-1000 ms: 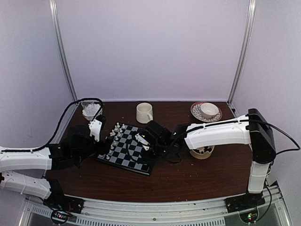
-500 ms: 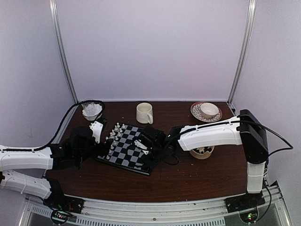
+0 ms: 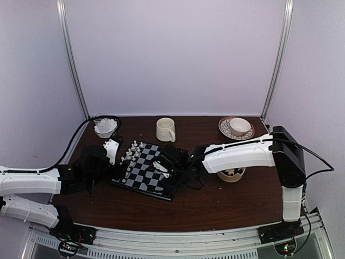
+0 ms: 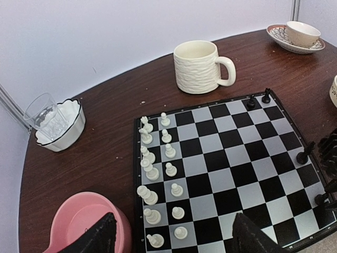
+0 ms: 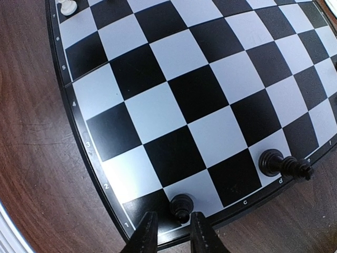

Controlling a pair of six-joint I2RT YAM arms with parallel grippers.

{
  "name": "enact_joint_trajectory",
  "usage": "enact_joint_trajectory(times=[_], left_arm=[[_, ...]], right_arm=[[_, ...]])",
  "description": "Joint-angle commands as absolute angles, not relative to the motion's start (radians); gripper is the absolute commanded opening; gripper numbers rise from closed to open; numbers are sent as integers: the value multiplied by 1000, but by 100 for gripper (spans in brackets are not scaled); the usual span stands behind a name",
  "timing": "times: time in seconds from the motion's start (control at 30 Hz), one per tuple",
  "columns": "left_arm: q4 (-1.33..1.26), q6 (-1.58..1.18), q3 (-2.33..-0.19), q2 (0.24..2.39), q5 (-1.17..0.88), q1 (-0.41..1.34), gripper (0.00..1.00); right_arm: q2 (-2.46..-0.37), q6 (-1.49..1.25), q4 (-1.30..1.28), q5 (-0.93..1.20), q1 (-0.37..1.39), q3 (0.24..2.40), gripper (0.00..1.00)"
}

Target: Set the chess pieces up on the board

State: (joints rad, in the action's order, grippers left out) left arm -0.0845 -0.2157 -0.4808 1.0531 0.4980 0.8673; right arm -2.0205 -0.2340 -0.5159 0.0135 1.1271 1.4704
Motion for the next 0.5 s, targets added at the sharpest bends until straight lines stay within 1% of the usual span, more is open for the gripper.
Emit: enact_joint_trajectory(times=[0.0, 0.07, 0.37, 0.47], left_arm=[[-98, -224, -510, 1064, 485, 862, 76], [-97, -224, -513, 1069, 484, 862, 76], [-93, -223, -515, 1068, 481, 862, 76], [-91, -223, -515, 1065, 481, 862, 76]], right_arm=[[-2043, -230, -526, -29, 1135, 1500, 24], [-2051, -230, -530, -32, 1135, 1507, 24], [-2050, -228, -520, -40, 1134, 1506, 8], [-2038, -227, -510, -47, 1134, 1499, 5]])
